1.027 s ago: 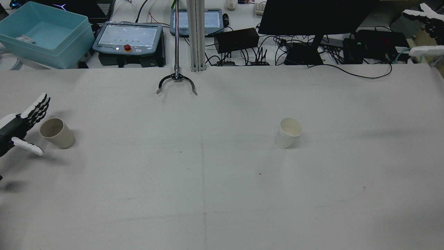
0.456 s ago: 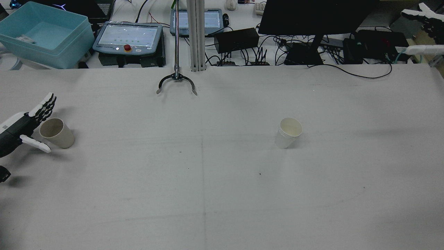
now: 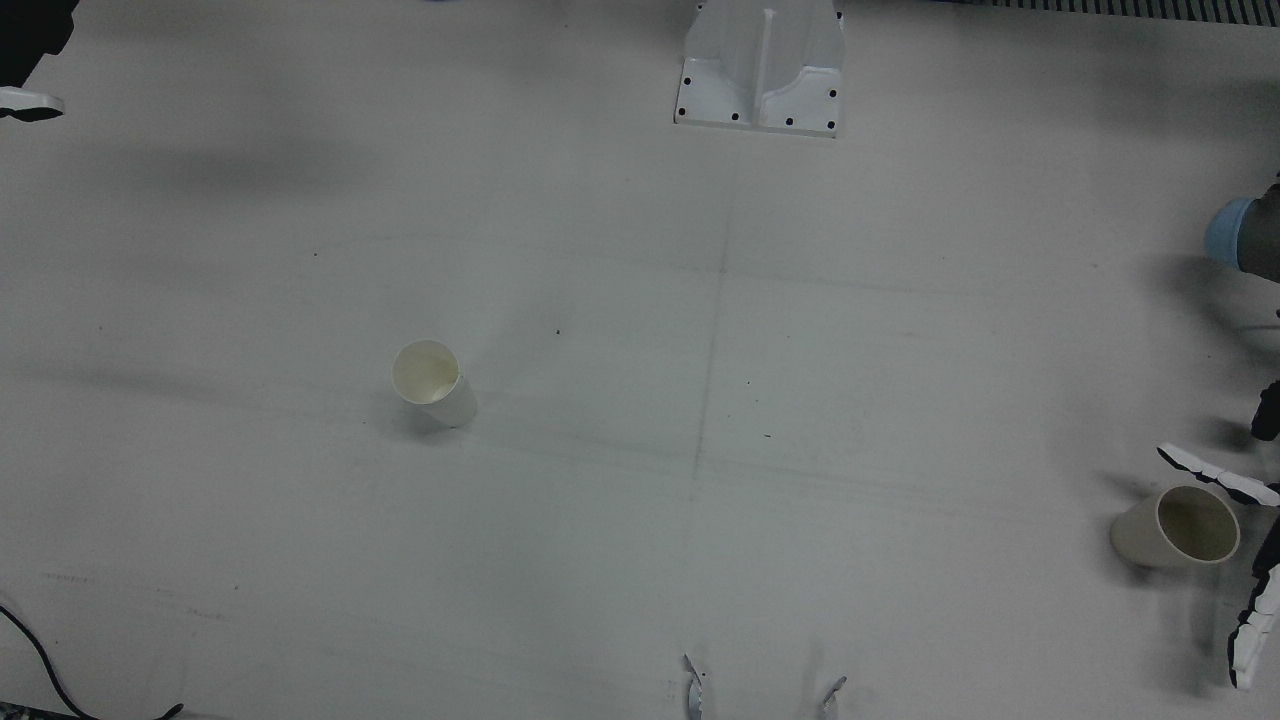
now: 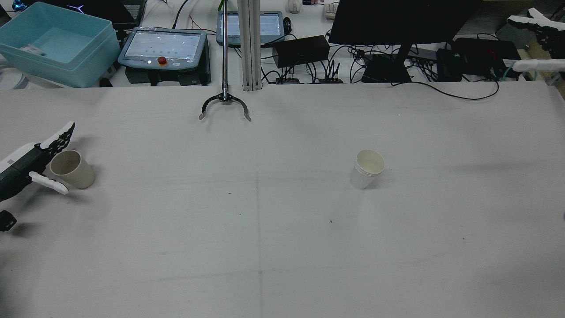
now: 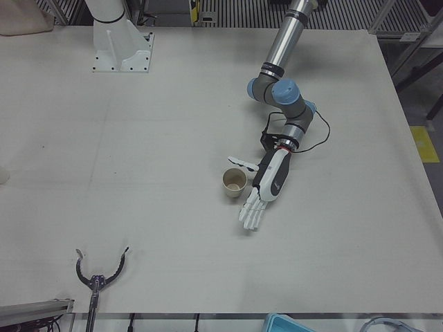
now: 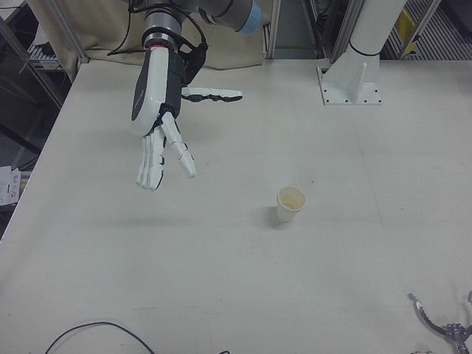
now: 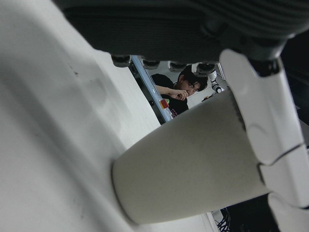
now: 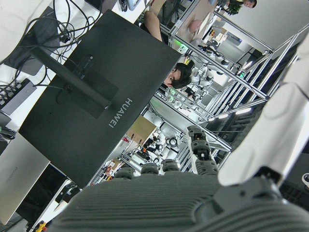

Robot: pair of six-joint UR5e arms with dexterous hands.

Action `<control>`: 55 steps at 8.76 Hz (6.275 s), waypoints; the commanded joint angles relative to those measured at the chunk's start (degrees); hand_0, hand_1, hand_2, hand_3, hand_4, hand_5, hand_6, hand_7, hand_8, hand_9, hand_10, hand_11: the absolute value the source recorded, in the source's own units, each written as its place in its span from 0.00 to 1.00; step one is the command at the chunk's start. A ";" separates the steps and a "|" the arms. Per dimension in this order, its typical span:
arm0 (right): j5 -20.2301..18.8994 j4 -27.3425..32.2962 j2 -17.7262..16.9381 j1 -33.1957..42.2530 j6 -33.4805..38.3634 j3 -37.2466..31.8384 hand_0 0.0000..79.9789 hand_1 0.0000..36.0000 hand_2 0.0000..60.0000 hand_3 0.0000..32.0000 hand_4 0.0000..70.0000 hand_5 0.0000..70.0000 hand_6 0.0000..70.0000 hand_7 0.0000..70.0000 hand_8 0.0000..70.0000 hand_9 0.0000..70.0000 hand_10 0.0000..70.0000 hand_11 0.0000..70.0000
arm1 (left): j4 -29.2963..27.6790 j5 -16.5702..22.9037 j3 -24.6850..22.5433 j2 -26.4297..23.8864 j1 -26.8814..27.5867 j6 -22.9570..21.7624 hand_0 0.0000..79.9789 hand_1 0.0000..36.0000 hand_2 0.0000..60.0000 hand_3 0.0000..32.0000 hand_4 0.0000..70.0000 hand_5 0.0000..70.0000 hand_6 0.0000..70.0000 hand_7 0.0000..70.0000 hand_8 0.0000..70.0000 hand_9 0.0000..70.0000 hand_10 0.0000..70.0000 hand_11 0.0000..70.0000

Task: Pour water
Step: 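Close the left hand fingers around the beige paper cup, then lift the beige cup slightly off the table with the left hand, then reach the right hand toward the other beige paper cup, then close the right hand fingers around the second beige cup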

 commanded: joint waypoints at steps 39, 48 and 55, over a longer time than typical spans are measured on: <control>42.19 21.36 6.38 -44.47 15.35 -30.72 0.54 0.24 0.04 0.00 0.03 0.01 0.00 0.00 0.03 0.01 0.01 0.02 | 23.68 0.15 -24.71 2.40 -0.35 -11.98 0.65 1.00 1.00 0.00 0.58 0.87 0.07 0.19 0.04 0.07 0.08 0.16; 42.28 21.53 12.09 -45.01 10.16 -34.14 0.55 0.26 0.08 0.00 0.06 0.02 0.01 0.00 0.03 0.02 0.01 0.03 | 23.42 0.06 -25.33 4.86 -0.17 -12.07 0.63 1.00 1.00 0.00 0.55 0.85 0.06 0.16 0.04 0.07 0.08 0.16; 42.28 23.64 13.23 -45.09 10.34 -34.58 0.57 0.30 0.16 0.00 0.12 0.11 0.10 0.17 0.07 0.12 0.13 0.20 | 23.42 0.06 -25.07 4.86 -0.08 -12.07 0.63 1.00 1.00 0.00 0.54 0.85 0.06 0.16 0.04 0.07 0.08 0.16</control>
